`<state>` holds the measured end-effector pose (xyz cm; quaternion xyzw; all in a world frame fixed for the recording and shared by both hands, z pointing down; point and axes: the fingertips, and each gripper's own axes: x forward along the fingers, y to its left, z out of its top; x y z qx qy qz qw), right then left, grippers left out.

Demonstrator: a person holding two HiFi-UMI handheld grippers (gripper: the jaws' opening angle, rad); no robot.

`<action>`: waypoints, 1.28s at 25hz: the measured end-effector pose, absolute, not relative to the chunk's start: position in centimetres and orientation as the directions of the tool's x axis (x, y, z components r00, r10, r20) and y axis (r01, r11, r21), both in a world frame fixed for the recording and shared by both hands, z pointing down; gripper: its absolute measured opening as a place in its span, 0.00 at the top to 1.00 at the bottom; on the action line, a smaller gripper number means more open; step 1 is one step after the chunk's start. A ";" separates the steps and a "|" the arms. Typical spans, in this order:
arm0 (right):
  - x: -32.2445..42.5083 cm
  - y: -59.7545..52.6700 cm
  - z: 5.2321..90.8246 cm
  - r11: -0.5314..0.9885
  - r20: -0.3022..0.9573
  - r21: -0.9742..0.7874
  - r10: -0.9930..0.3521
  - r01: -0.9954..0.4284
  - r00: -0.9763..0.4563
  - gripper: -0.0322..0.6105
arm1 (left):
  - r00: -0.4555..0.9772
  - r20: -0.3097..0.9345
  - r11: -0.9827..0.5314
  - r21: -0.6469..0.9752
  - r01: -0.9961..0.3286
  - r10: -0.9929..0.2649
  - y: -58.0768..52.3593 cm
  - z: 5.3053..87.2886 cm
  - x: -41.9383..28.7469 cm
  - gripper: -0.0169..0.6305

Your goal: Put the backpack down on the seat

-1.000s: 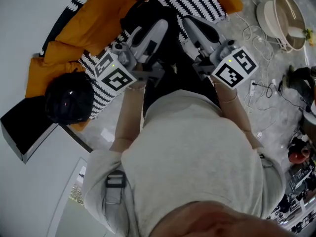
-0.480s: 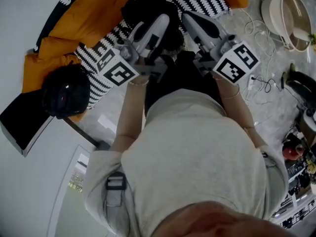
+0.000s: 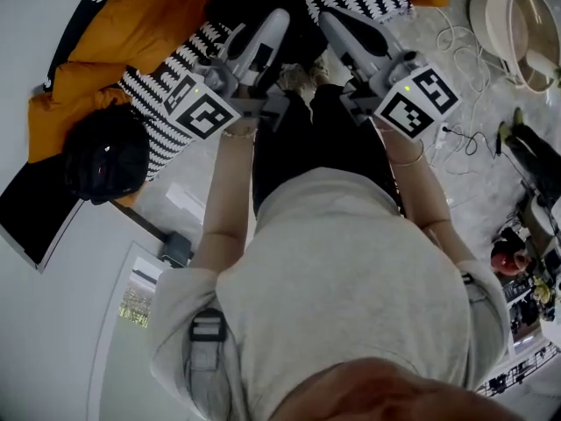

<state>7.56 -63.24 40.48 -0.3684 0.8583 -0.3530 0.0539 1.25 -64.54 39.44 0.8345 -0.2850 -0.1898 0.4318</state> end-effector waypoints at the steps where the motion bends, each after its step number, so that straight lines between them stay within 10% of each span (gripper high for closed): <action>1: 7.5 -63.6 41.0 0.478 0.171 -0.649 -0.667 -0.592 -0.726 0.95 | 0.762 -0.073 -0.471 0.822 -0.319 -0.643 -64.9 39.6 1.3 0.96; 32: 5.7 -70.4 56.4 0.440 0.309 -0.662 -0.577 -0.606 -0.756 0.95 | 0.642 0.265 -0.376 0.629 -0.681 -0.719 -73.3 56.8 0.4 0.96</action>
